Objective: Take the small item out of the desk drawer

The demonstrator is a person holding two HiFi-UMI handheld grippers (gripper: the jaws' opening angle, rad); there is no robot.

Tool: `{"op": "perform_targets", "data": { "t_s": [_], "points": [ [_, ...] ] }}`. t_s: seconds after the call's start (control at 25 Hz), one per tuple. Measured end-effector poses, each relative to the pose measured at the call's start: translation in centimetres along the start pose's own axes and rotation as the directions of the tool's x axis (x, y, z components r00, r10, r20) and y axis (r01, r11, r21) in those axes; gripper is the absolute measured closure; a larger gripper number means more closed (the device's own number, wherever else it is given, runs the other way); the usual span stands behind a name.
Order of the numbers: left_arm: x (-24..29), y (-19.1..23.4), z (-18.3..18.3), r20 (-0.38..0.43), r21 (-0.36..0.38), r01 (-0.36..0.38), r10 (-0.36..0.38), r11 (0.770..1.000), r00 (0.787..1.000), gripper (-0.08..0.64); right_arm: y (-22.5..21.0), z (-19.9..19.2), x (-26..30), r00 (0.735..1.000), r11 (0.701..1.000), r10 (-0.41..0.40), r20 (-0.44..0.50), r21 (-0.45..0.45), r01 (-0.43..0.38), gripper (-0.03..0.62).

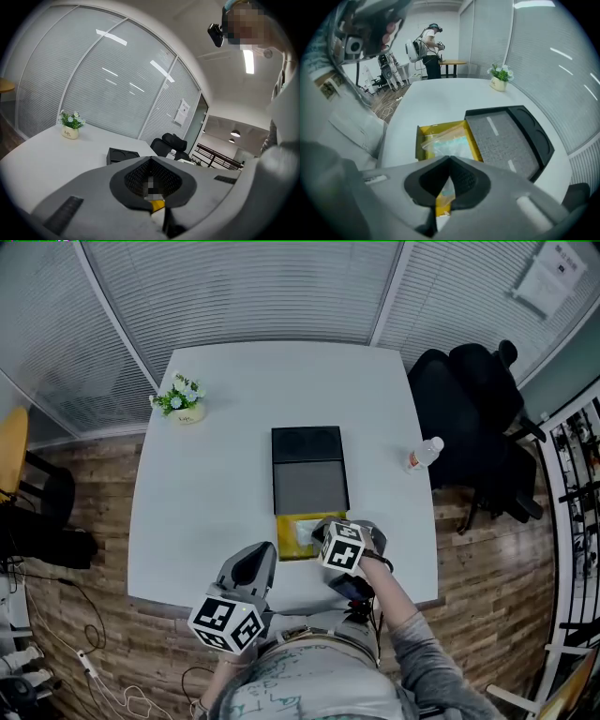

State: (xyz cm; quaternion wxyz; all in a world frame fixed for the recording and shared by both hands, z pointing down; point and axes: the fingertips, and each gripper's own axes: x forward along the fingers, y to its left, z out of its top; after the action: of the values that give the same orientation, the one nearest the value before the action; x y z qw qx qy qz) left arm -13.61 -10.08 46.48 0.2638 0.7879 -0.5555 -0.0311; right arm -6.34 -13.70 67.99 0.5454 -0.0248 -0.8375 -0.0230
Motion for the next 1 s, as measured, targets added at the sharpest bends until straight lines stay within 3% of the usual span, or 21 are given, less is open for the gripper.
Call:
{"op": "perform_targets", "data": {
  "t_s": [0.56,1.0],
  "points": [
    [1.1,-2.0,-0.9,-0.024,0.02,0.036,-0.036,0.999,0.999,0.562,1.0,3.3,-10.0,0.995,0.999,-0.03,0.1,-0.018,0.032,0.589],
    [1.7,-3.1,-0.9,-0.028,0.028,0.062,-0.061,0.998,0.998,0.561,0.7,5.6,-15.2,0.983,0.993,-0.097,0.157,-0.049,0.106,0.589]
  ]
}}
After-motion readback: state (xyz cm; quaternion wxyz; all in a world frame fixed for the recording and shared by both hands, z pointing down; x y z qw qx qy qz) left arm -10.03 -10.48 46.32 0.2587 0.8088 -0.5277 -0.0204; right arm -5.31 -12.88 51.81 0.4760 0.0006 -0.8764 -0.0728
